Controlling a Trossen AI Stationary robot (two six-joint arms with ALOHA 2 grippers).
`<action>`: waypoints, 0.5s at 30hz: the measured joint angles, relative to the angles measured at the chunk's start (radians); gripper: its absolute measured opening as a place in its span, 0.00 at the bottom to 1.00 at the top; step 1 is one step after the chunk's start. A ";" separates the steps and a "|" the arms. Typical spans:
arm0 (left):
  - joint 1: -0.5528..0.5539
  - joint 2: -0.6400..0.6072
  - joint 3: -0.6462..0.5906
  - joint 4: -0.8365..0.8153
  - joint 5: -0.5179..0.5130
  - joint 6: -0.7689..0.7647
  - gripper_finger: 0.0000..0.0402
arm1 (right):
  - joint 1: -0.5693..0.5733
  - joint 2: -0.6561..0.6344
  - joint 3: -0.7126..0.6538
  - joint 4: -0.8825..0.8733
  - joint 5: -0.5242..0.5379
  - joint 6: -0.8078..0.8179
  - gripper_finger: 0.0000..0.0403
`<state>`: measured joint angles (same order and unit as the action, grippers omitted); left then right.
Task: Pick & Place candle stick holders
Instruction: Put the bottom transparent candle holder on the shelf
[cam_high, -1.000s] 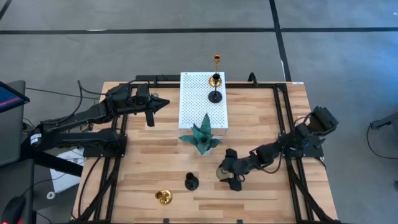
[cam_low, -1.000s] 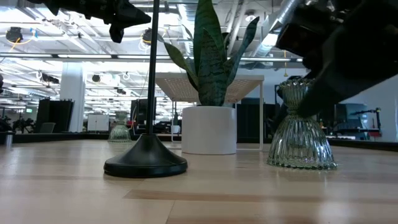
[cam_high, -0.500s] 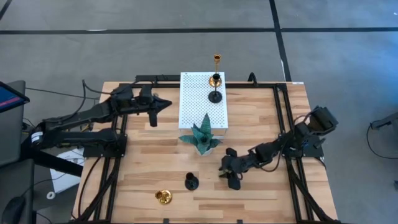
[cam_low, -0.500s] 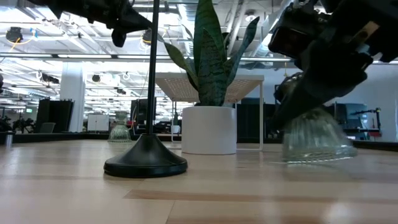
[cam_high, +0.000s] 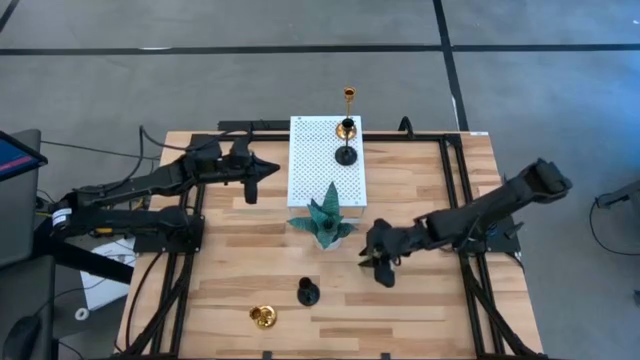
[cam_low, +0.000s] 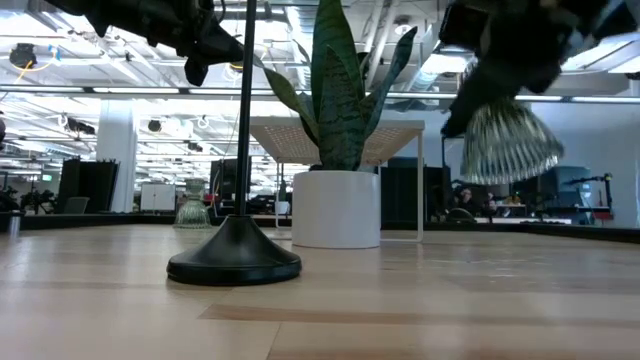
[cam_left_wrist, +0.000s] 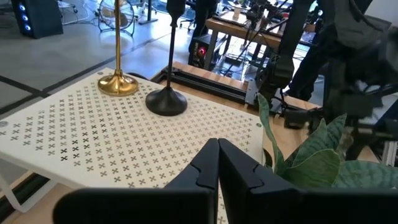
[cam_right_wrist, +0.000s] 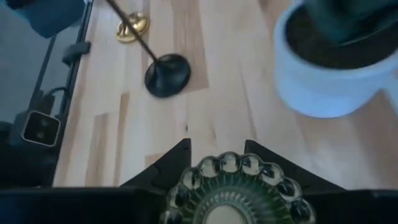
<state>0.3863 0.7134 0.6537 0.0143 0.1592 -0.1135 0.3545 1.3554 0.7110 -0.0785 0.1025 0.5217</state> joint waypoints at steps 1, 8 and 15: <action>0.000 -0.002 0.000 0.001 0.000 0.000 0.02 | -0.006 -0.020 0.018 -0.040 0.001 0.000 0.33; 0.000 -0.007 0.000 0.001 0.000 0.001 0.02 | -0.057 -0.098 0.230 -0.317 0.006 -0.028 0.32; 0.000 -0.007 0.000 0.001 0.000 0.001 0.02 | -0.130 -0.091 0.477 -0.522 0.094 -0.140 0.32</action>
<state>0.3866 0.7063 0.6537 0.0154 0.1593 -0.1127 0.2244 1.2645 1.1882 -0.6004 0.1964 0.3822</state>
